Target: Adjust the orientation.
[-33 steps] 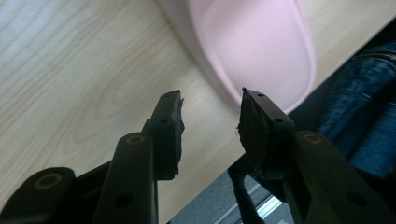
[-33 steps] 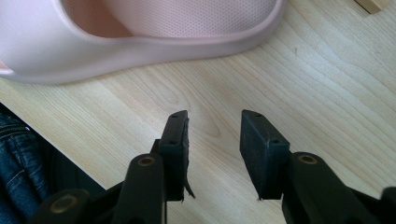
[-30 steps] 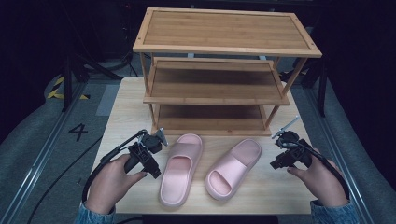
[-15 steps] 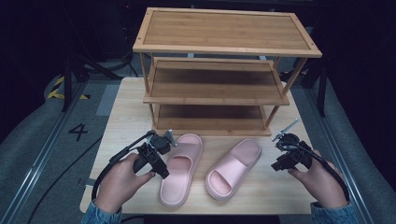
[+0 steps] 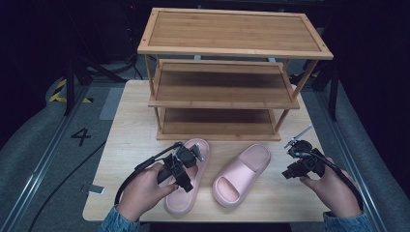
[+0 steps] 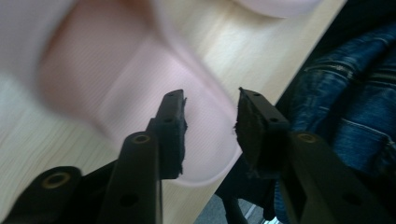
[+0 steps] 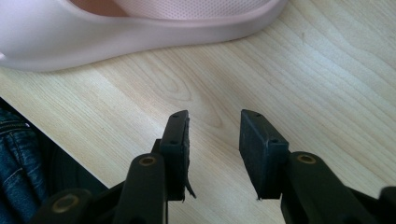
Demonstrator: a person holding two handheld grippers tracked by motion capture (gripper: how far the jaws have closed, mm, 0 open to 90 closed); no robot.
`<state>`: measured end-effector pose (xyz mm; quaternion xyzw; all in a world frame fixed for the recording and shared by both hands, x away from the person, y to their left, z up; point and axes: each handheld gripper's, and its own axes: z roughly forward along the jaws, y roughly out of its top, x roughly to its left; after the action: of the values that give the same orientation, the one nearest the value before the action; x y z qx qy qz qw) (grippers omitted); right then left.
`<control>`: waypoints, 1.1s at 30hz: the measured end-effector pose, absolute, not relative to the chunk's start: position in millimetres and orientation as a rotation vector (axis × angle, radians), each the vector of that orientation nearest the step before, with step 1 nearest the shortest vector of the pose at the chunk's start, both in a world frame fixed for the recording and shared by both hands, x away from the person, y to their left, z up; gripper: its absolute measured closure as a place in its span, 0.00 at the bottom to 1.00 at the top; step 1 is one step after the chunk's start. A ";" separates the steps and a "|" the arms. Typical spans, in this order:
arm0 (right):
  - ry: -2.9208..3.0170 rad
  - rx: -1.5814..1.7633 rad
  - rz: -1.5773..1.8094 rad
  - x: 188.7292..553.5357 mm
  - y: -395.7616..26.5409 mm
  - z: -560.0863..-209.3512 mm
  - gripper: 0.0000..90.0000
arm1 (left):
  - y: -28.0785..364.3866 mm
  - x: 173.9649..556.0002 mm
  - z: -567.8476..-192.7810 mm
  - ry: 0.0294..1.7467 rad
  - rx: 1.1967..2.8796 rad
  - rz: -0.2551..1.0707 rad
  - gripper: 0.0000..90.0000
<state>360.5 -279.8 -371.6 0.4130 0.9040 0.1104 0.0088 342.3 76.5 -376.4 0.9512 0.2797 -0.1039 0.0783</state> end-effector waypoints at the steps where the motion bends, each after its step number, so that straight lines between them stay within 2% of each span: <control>1: 2.830 1.286 0.344 360.8 -279.9 -372.1 0.72 | 73.8 341.3 -378.6 0.817 2.854 -0.295 0.72; 10: 2.846 1.270 0.333 360.4 -277.8 -373.6 0.74 | 56.4 341.9 -398.4 0.722 2.874 -0.334 0.82; 16: 2.848 1.270 0.331 360.2 -277.4 -374.3 0.74 | 47.6 342.3 -412.8 0.676 2.898 -0.420 0.82; 30: 2.867 1.246 0.326 360.6 -275.0 -374.8 0.73 | 65.8 346.7 -416.2 0.791 2.861 -0.466 0.81; 33: 2.868 1.231 0.330 361.6 -271.3 -373.1 0.73 | 73.2 346.5 -412.7 0.802 2.861 -0.419 0.81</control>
<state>361.6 -271.3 -373.1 0.3922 0.9138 0.1053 0.0016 346.5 73.2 -412.7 0.9511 0.2667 -0.1392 0.0703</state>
